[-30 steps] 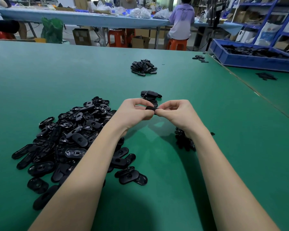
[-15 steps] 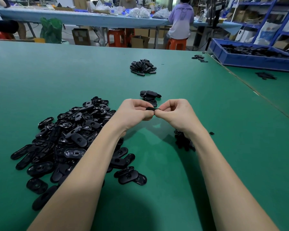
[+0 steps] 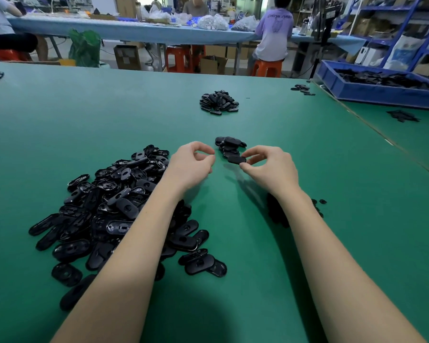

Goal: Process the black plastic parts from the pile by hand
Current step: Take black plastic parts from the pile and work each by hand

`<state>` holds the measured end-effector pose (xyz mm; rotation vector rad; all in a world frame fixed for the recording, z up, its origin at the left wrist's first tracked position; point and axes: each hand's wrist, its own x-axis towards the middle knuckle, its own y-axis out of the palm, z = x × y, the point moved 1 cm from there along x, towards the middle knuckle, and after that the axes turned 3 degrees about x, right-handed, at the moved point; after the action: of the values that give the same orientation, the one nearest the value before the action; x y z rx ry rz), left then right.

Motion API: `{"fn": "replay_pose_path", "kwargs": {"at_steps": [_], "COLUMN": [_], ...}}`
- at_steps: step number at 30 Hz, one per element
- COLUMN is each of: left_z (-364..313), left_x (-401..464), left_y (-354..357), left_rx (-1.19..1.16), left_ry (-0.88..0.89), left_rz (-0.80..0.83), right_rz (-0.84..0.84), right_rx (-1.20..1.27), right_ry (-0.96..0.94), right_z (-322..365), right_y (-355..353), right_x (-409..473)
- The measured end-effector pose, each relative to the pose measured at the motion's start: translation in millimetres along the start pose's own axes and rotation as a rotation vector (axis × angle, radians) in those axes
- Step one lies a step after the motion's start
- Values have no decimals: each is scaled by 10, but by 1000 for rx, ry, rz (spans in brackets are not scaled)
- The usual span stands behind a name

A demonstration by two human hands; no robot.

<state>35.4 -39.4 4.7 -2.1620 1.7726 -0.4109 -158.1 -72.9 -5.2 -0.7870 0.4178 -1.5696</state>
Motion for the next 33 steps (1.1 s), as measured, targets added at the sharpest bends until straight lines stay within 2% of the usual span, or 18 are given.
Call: {"fn": "replay_pose_path", "kwargs": {"at_steps": [9,13,19,24,27,30,33], "left_z": [42,26,9,-16,-30,8,82], "left_x": [12,6,-17,-16,8,27,26], "left_y": [9,22,-22,-112,-221,-379,-508], "left_rx": [98,123,123,120,68,286,569], "left_ry": [47,68,79,97,106,169,162], "left_rz": [46,75,117,89,-15,-154,-161], "right_rz": [65,45,-12,108,136,154,166], "right_rx": [-51,-73,79,89,58,38,42], "right_ry": [138,92,-3,-38,-68,-85,-94], "right_z": [35,61,189,254,297,326,339], "right_y": [211,177,163,309,345,360,370], "right_x": [312,232,-64,-277,-313,-318,-318]}}
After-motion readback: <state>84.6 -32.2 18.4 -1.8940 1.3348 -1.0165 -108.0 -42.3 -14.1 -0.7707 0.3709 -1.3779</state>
